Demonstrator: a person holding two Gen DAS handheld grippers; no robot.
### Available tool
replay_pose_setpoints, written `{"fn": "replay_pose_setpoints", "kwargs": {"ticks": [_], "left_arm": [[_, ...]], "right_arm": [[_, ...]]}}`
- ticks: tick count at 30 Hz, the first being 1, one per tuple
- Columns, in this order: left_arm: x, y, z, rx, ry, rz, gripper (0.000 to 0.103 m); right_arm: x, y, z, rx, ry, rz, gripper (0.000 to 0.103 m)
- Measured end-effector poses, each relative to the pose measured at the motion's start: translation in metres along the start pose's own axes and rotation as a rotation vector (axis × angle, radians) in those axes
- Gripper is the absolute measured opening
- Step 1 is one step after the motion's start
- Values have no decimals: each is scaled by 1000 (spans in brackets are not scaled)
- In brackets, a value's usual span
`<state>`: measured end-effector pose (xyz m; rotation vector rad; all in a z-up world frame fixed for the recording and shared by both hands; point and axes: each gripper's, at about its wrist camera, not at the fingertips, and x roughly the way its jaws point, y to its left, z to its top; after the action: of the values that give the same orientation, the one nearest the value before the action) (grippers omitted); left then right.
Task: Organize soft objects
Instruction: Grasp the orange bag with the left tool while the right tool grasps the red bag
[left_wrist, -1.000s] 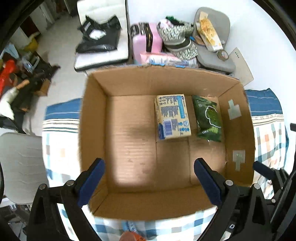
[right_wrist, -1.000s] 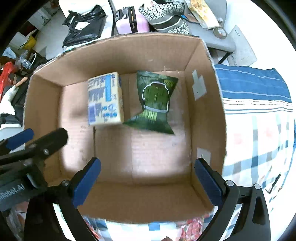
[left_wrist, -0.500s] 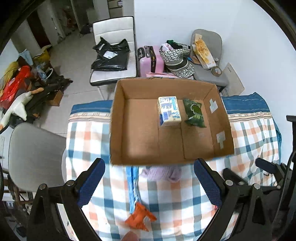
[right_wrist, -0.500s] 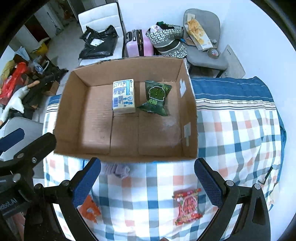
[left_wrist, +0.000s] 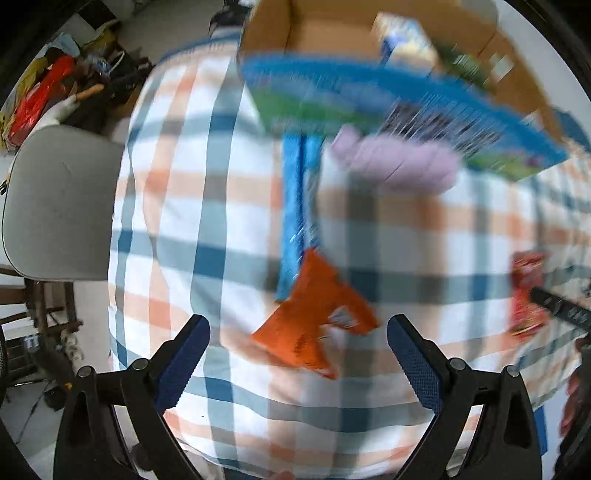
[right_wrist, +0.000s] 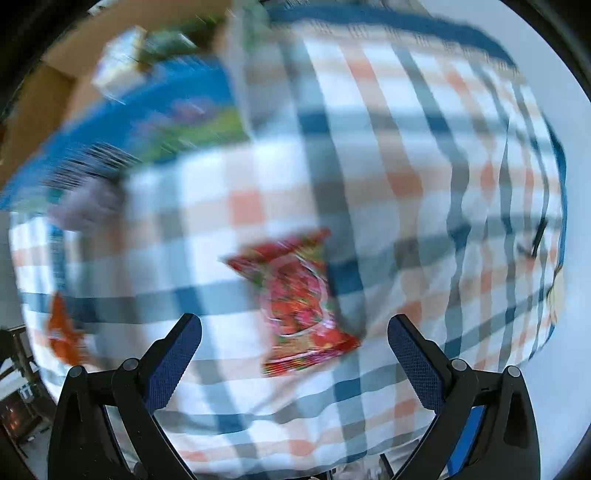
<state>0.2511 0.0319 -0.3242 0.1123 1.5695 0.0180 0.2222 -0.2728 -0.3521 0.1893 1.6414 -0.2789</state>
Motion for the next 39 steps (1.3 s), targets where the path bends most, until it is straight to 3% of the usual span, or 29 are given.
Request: {"fn": "replay_pose_setpoints", "kwargs": {"ticks": [3, 6, 8, 15, 17, 20, 22, 26, 28, 30, 33, 34, 35, 39], "left_arm": [[26, 4, -7, 14, 66, 5, 99], [39, 2, -12, 13, 118, -56, 99], [44, -2, -14, 2, 151, -122, 99], [40, -20, -24, 1, 201, -250, 99], [28, -14, -26, -4, 169, -232, 99], [20, -1, -23, 0, 107, -139, 99], [28, 1, -20, 10, 116, -100, 99], [50, -9, -21, 58, 151, -96, 98], [58, -17, -24, 78, 162, -95, 86], [63, -24, -30, 85, 185, -109, 54], [64, -30, -35, 76, 179, -99, 50], [65, -30, -33, 75, 172, -95, 49], [64, -31, -32, 73, 169, -92, 48], [59, -41, -39, 42, 154, -100, 43]], "right_arm": [[32, -9, 2, 25, 44, 6, 102], [55, -12, 2, 50, 80, 47, 101], [64, -11, 0, 71, 114, 107, 90], [60, 14, -11, 17, 141, 149, 84], [59, 17, -12, 9, 143, 143, 84], [59, 22, -15, 5, 149, 133, 84], [54, 26, -15, 0, 139, 130, 84], [50, 28, -7, 0, 142, 130, 84], [48, 32, -6, 4, 141, 125, 84], [45, 37, -6, 5, 139, 112, 80], [39, 38, -6, 7, 134, 105, 73], [36, 39, -6, 10, 128, 99, 60], [34, 39, -7, 9, 126, 87, 54], [30, 39, -8, 19, 130, 99, 54]]}}
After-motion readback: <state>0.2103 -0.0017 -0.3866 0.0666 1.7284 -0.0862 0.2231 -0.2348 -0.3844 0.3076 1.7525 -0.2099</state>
